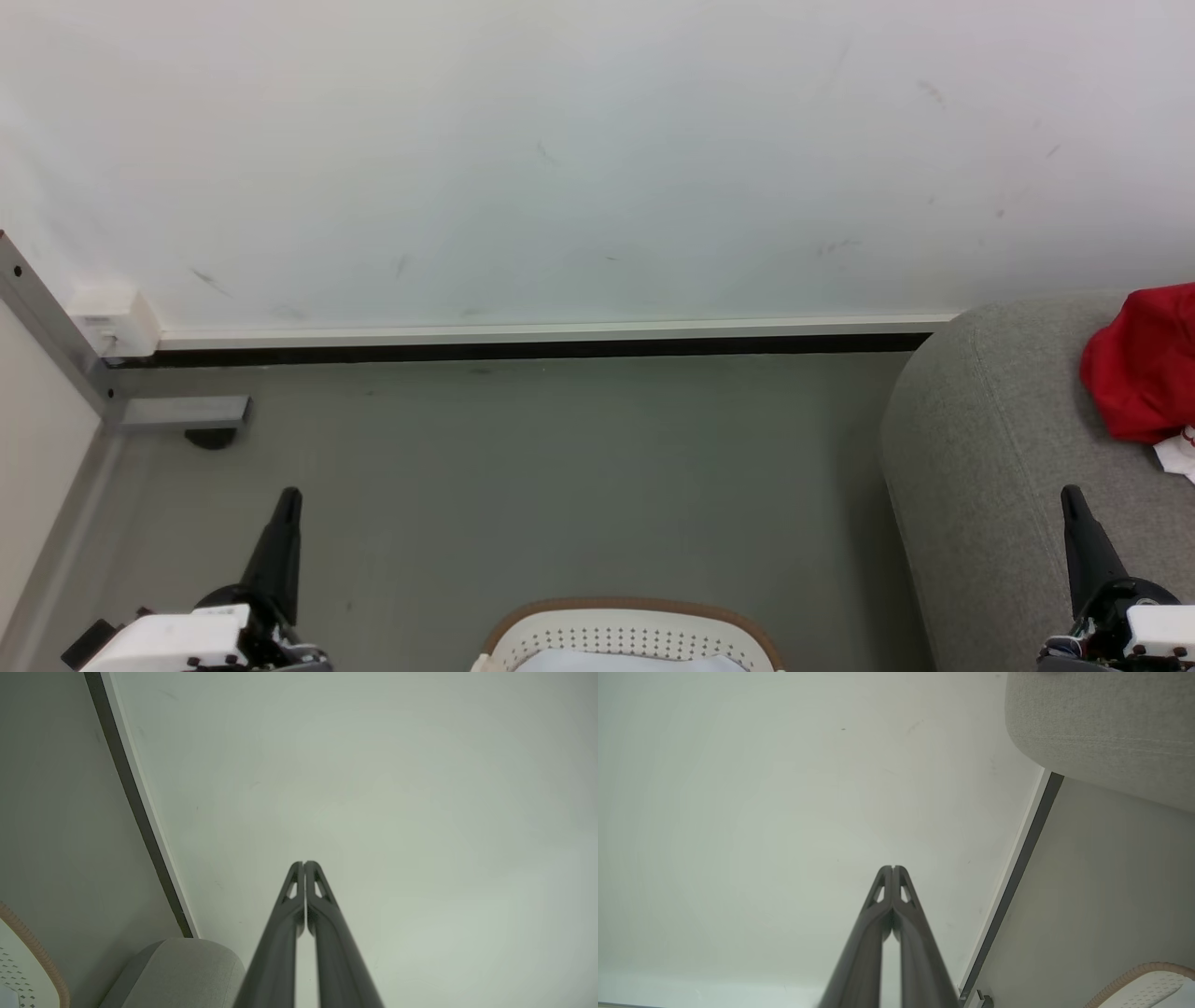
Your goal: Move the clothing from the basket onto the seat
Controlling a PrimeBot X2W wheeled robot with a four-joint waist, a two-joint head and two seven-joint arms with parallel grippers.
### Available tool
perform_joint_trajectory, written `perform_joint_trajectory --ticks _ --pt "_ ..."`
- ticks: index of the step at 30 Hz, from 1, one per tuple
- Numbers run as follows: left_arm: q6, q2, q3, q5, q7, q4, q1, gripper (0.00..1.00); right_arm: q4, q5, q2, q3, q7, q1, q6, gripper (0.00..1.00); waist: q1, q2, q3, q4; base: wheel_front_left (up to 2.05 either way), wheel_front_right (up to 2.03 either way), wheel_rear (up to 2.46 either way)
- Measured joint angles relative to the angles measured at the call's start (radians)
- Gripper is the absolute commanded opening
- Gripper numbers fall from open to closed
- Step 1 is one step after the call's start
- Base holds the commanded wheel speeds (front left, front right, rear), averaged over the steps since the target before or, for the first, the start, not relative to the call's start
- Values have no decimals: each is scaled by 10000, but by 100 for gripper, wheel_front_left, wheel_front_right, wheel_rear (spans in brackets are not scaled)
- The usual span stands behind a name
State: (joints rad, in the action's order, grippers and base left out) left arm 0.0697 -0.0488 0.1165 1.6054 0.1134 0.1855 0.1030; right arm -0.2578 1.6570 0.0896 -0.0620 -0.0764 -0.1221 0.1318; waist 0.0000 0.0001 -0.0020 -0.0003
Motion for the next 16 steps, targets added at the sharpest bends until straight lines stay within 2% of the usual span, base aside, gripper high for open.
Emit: perform_joint_trajectory --ticks 16 --pt "0 0 0 0 0 0 0 0 6 73 52 86 73 1 0 0 0 0 0 0 0 0 0"
